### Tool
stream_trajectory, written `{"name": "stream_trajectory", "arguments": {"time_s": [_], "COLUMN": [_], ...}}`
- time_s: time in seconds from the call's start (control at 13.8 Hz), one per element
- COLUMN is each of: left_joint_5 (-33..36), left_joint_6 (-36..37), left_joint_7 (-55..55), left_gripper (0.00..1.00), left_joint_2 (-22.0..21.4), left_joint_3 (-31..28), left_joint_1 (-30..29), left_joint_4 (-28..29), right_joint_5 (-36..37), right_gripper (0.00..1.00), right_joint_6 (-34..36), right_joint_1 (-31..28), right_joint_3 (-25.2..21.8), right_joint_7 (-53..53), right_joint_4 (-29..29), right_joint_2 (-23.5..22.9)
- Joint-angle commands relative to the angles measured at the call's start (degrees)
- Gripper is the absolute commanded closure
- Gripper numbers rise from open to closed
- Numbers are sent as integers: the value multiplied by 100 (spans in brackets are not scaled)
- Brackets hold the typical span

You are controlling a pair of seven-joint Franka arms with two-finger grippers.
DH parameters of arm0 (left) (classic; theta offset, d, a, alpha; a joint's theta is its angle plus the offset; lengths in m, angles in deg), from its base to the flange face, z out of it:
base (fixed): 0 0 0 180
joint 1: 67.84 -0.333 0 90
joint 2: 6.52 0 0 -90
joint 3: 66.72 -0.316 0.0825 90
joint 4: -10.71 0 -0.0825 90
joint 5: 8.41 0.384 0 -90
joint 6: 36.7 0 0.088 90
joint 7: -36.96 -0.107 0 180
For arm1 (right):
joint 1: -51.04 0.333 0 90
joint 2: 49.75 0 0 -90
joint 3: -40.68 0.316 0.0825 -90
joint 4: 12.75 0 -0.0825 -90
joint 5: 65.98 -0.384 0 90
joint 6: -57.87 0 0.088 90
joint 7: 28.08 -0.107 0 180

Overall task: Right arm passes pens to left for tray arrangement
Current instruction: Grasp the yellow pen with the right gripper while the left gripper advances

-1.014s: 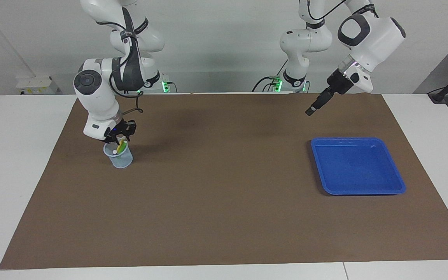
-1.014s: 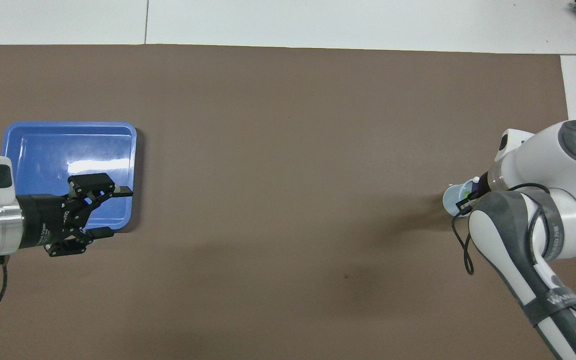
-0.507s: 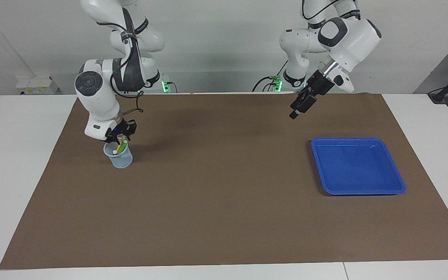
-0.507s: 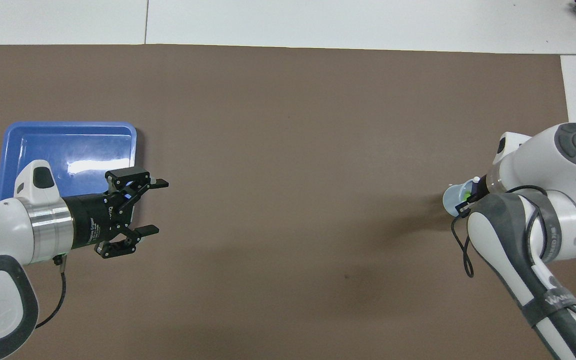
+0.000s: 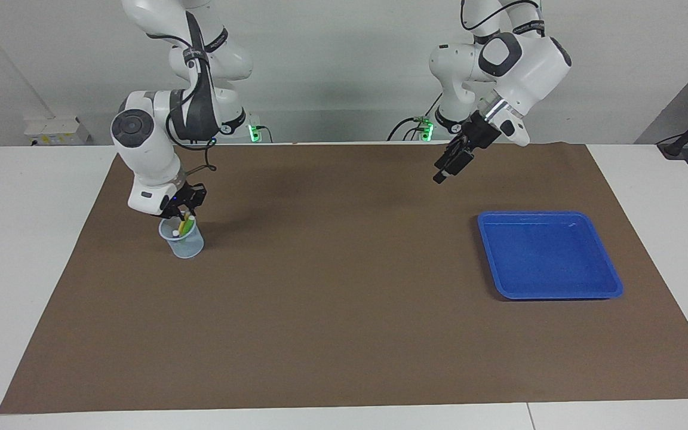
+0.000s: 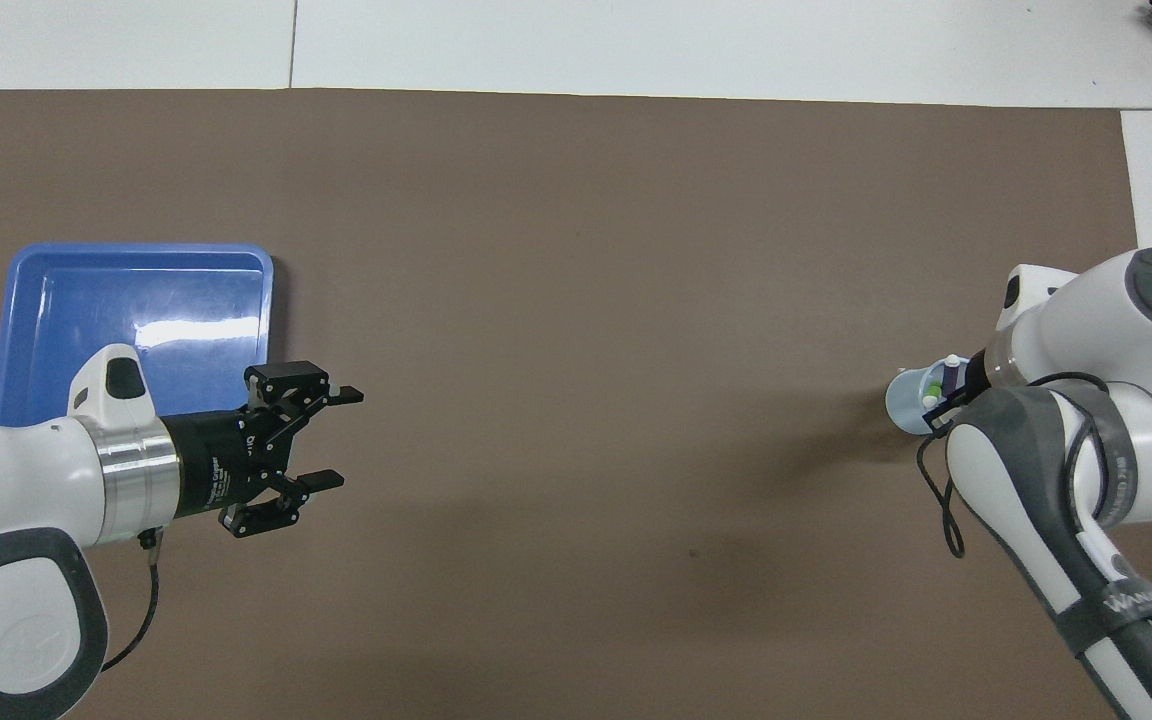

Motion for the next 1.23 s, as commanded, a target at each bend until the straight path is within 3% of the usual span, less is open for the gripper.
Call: {"name": "stream_trajectory", "arguments": {"time_s": [0.0,0.58,0.87,1.16], "left_joint_5": [-82,-90,-546,-889], "left_joint_6": [560,915,792,502], "left_joint_7": [76,242,804,1253], "left_gripper": [5,6,6,7], "left_joint_2": [-275,-258,-231,-214], "left_joint_3": [-67,-110,-128,-119], "left_joint_1": [62,-26,-149,-158], "left_joint_4": [159,-16,-69,-166], "right_joint_5": [18,343,247,-1024], "right_gripper": [100,100,100,100], "right_joint_6": [-37,788,1966,2407], "right_joint_1": [-87,176,396,326], "right_joint_3": [42,59,94,156], "right_joint_7": [271,1202,1282,573], "right_joint_4": [100,-1524,-2755,-2977], "right_joint_2": [65,-190,-199,-137]}}
